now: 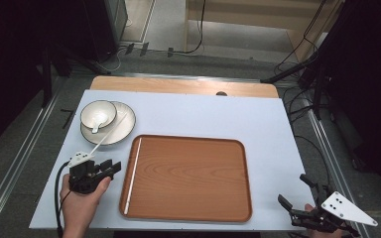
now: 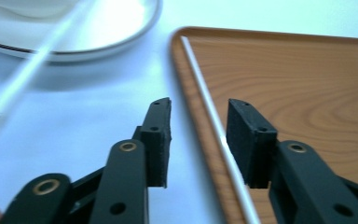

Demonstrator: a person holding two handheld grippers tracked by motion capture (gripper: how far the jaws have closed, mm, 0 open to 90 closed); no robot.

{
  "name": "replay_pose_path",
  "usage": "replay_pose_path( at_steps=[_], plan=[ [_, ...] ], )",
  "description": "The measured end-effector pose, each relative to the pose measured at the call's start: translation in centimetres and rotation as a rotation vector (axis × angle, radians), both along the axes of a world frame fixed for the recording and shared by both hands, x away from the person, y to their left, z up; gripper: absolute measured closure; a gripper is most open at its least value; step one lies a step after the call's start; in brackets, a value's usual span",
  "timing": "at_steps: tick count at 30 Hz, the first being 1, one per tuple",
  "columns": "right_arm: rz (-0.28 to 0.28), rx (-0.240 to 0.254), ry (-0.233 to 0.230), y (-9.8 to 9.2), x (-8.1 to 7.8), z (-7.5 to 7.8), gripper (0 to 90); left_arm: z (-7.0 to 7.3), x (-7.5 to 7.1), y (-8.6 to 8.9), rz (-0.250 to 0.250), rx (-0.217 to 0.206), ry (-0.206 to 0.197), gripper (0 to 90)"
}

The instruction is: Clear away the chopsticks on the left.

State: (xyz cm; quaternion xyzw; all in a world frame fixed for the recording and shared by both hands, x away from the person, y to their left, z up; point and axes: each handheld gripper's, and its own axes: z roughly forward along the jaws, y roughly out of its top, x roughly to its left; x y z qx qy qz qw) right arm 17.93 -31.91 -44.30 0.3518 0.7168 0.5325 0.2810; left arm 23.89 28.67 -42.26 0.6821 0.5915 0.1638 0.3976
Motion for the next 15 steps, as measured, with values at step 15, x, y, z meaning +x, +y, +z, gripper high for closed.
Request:
replay_pose_path(
  at_steps=[15],
  plan=[
    [0.001, 0.002, 0.003, 0.1, 0.1, -0.1, 5.8, 1.4, -0.4, 6.8, 0.156, 0.048, -0.051, 50.2]
  ],
)
